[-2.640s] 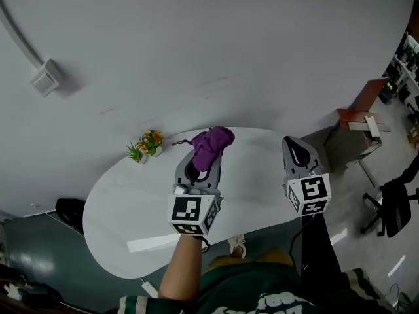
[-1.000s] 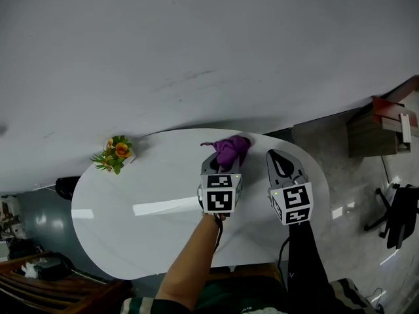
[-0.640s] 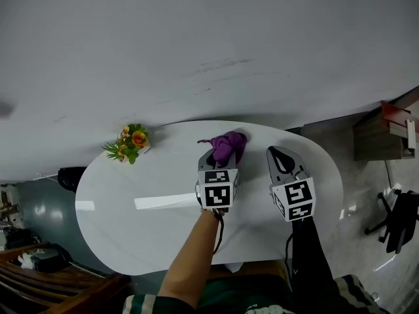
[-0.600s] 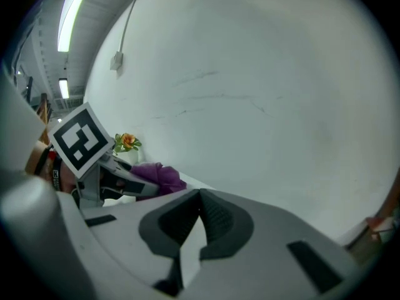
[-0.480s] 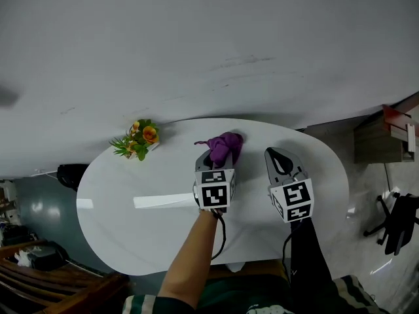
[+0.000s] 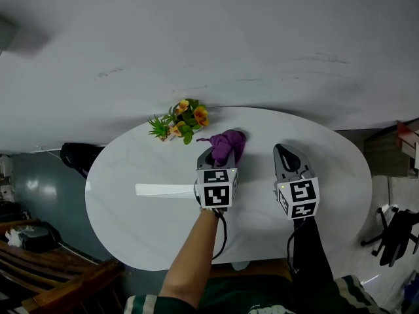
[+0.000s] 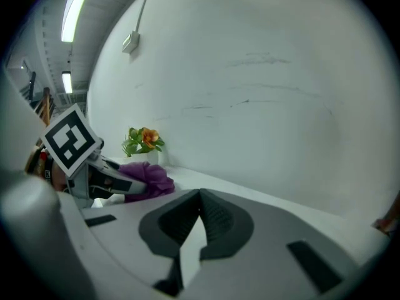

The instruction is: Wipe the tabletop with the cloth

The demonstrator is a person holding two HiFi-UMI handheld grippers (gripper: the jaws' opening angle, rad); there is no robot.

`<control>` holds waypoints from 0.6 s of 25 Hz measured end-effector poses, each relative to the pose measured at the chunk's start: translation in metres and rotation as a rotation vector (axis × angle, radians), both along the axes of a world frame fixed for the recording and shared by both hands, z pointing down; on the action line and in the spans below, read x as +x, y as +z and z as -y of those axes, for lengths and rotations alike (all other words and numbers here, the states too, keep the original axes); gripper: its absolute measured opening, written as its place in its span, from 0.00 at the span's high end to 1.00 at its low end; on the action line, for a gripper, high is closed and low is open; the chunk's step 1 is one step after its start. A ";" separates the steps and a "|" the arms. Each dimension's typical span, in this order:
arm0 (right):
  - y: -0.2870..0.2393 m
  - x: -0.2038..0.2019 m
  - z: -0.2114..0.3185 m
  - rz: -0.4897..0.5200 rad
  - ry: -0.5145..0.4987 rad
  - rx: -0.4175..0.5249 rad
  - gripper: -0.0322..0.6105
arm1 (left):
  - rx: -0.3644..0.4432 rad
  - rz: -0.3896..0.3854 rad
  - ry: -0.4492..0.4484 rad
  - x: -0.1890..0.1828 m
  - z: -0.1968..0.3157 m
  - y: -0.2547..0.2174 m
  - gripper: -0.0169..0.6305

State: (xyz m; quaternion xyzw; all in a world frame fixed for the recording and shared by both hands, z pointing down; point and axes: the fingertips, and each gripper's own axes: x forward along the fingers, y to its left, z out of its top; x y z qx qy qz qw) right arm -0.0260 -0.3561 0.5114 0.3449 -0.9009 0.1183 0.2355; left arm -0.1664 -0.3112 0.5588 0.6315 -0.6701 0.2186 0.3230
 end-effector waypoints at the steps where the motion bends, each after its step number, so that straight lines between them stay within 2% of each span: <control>1: 0.000 -0.012 -0.005 -0.003 -0.009 0.002 0.95 | 0.001 -0.003 -0.007 -0.011 -0.007 0.001 0.77; 15: 0.016 -0.195 -0.105 0.002 -0.119 -0.005 0.95 | 0.024 0.019 -0.090 -0.185 -0.113 0.009 0.77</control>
